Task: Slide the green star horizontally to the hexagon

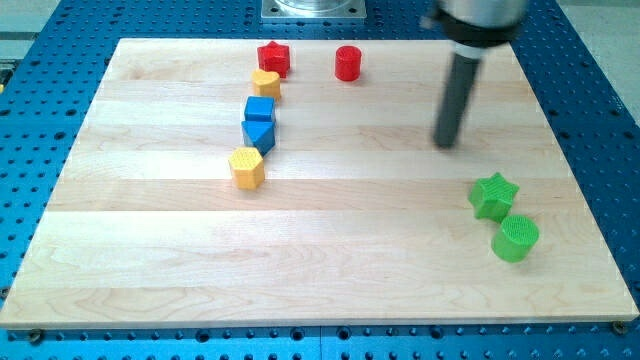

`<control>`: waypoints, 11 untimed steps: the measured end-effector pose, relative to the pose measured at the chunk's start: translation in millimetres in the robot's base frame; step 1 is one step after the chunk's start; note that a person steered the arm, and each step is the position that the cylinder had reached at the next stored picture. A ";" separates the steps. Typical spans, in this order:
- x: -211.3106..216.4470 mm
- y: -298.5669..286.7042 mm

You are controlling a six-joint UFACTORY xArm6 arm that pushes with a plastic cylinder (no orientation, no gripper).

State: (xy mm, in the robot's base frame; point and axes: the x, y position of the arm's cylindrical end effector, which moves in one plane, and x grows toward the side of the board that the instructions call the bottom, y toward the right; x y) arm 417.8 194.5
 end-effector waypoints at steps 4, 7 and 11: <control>79.6 -60.7; 116.9 -163.4; 107.1 -363.9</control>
